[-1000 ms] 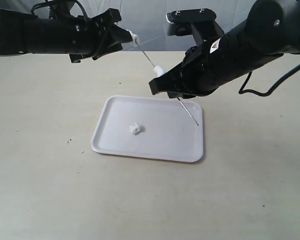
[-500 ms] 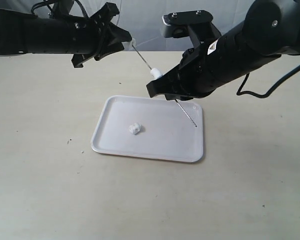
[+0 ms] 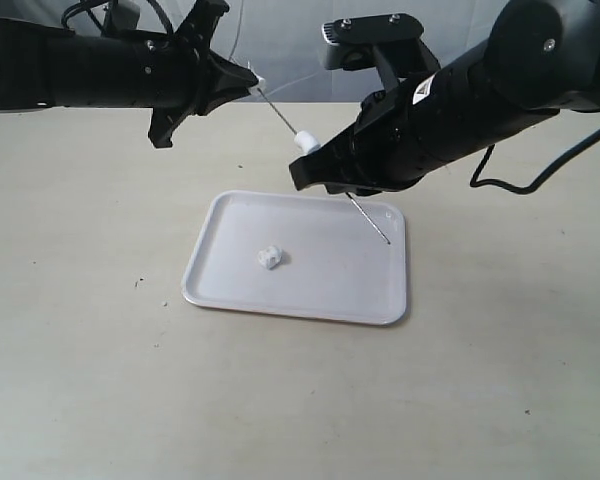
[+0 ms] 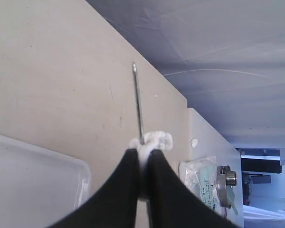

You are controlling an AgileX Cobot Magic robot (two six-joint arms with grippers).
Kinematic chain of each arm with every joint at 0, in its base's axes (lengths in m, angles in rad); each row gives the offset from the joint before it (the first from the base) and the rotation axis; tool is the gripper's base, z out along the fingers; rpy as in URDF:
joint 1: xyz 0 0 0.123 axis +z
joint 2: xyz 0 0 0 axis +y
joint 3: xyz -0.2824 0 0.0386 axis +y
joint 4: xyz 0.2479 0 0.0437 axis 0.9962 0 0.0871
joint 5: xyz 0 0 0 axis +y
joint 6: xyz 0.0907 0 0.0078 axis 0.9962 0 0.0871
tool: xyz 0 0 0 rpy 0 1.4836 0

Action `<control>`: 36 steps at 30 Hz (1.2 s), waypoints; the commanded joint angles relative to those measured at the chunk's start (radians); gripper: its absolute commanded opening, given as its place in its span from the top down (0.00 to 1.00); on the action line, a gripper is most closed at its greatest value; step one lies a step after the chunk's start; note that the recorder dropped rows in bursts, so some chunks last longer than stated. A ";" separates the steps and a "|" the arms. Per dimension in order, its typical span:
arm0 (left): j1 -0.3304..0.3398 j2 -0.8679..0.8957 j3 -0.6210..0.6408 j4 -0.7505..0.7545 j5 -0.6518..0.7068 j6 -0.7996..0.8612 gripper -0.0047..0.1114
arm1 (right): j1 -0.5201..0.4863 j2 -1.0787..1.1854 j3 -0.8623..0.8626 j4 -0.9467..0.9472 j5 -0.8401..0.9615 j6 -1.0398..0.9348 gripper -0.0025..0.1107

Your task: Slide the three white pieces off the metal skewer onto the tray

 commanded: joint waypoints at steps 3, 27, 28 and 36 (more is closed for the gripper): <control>0.001 -0.009 -0.006 -0.008 -0.053 0.000 0.96 | 0.003 -0.008 0.001 0.006 0.028 -0.018 0.98; 0.001 -0.009 -0.006 -0.008 -0.277 0.051 0.96 | 0.003 -0.008 0.001 -0.010 0.237 -0.036 0.98; 0.001 -0.009 -0.006 -0.008 -0.283 0.051 0.96 | 0.003 -0.008 0.001 -0.010 0.242 -0.036 0.98; 0.001 -0.009 -0.006 -0.008 -0.379 0.051 0.96 | 0.003 -0.022 0.001 -0.029 0.293 -0.036 0.98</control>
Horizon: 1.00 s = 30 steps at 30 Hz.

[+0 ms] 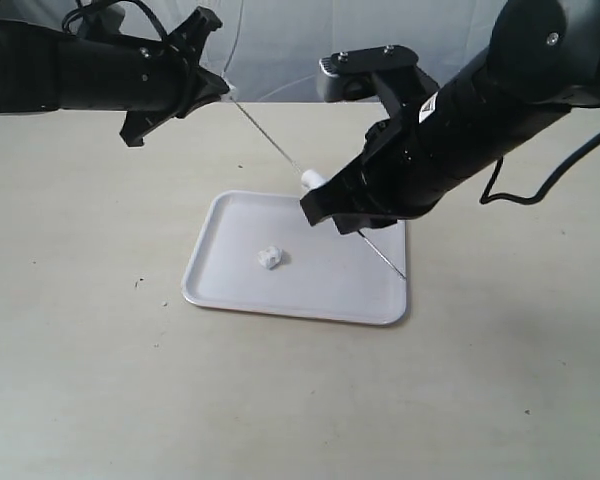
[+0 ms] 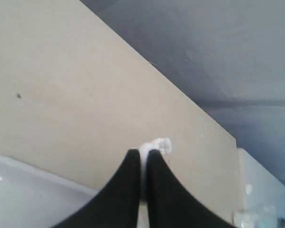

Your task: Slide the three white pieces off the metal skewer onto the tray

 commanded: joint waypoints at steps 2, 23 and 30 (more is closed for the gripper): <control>0.011 -0.009 -0.006 -0.030 -0.140 0.034 0.96 | 0.003 -0.032 0.006 -0.089 0.093 -0.007 0.98; 0.002 0.033 -0.003 0.414 0.478 -0.317 0.68 | 0.003 -0.039 0.006 -0.474 -0.155 0.307 0.98; -0.021 0.050 -0.003 0.402 0.421 -0.292 0.49 | 0.003 -0.039 0.006 -0.474 -0.173 0.307 0.98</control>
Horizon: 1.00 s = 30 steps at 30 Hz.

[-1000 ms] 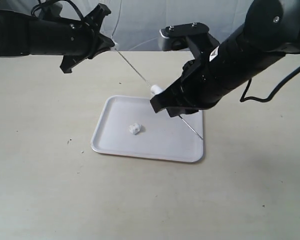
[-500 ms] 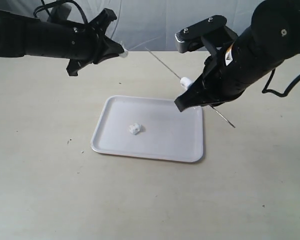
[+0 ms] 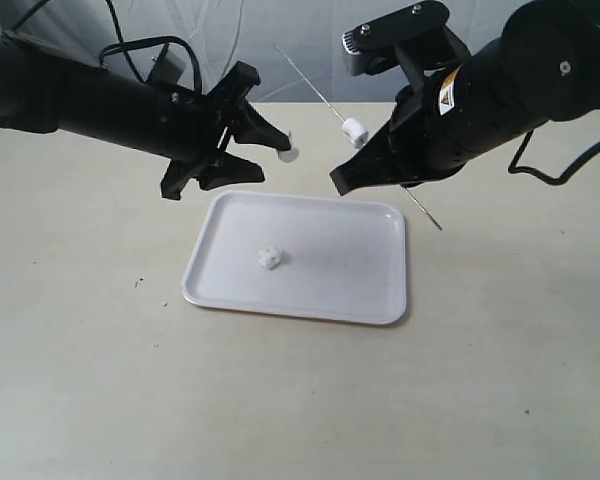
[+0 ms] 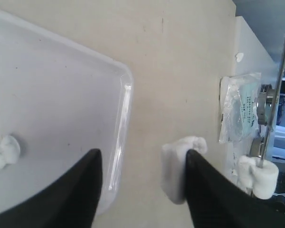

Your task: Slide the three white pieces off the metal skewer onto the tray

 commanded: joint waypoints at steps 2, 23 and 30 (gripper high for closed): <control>-0.014 0.013 -0.003 0.100 -0.064 -0.047 0.49 | -0.001 -0.008 0.002 -0.007 -0.025 0.002 0.98; -0.014 0.013 -0.003 -0.026 -0.057 0.078 0.49 | -0.001 0.135 0.002 0.422 -0.113 -0.247 0.98; -0.014 0.013 -0.003 -0.022 -0.075 0.087 0.49 | 0.024 0.135 0.002 0.445 -0.113 -0.269 0.98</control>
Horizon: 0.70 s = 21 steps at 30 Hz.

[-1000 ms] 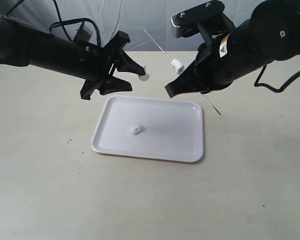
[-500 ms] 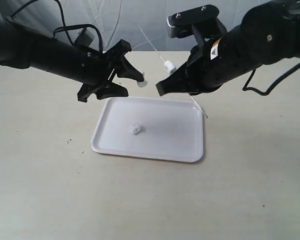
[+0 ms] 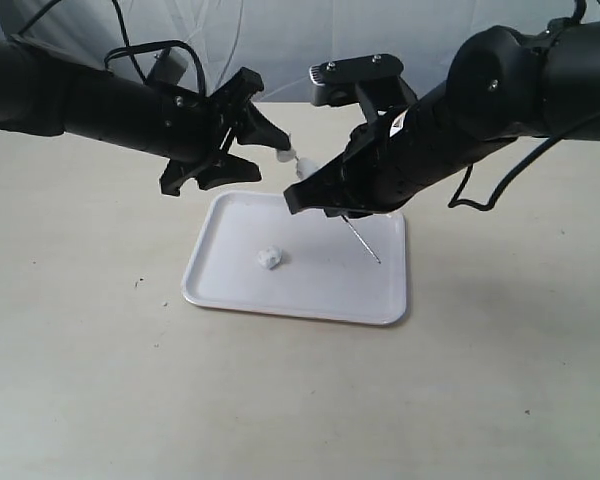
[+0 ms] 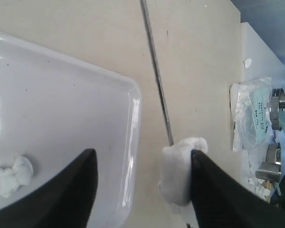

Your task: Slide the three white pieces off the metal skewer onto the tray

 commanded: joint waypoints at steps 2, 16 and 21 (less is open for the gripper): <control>-0.002 0.002 -0.003 -0.007 -0.020 0.015 0.49 | 0.022 -0.002 0.002 0.011 -0.011 -0.021 0.98; -0.002 0.002 -0.003 0.001 -0.028 0.019 0.49 | 0.044 0.007 0.002 -0.252 0.081 0.150 0.98; -0.002 0.002 -0.003 0.001 -0.014 0.019 0.49 | 0.044 0.007 0.002 -0.348 0.101 0.200 0.98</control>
